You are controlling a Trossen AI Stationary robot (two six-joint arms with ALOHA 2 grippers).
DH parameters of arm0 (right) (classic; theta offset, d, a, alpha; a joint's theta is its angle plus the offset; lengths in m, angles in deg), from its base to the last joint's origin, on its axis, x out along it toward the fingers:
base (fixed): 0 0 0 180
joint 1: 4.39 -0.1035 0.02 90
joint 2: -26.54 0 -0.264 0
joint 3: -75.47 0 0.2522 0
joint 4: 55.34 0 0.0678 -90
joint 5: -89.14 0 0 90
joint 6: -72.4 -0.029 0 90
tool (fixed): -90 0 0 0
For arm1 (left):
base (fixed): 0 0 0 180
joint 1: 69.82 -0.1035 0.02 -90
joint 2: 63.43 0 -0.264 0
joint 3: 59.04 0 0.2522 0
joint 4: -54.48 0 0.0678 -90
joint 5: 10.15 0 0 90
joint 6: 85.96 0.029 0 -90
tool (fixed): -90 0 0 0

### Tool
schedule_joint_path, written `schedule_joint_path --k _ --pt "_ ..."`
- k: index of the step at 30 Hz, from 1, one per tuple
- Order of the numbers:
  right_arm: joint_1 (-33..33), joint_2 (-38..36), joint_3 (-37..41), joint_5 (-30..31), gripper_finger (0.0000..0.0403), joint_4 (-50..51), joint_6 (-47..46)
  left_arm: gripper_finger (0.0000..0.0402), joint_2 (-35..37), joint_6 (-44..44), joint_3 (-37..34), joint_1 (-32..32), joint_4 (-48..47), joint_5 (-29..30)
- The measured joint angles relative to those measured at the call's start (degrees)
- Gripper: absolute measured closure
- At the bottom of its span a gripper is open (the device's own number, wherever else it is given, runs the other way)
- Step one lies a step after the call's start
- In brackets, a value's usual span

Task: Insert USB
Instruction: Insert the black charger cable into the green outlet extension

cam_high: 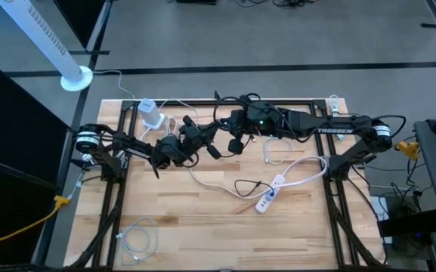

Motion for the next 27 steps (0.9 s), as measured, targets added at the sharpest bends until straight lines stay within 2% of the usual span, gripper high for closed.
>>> schedule_joint_path --k 22,27 --pt "0.0 -0.1 0.0 0.7 0.0384 5.0 -1.9 0.0401 0.0 0.2 -0.1 0.3 -0.2 0.0" --pt "0.6 -2.4 0.1 1.0 0.0384 10.8 0.8 0.0401 0.5 1.7 -0.9 0.9 -5.5 1.3"
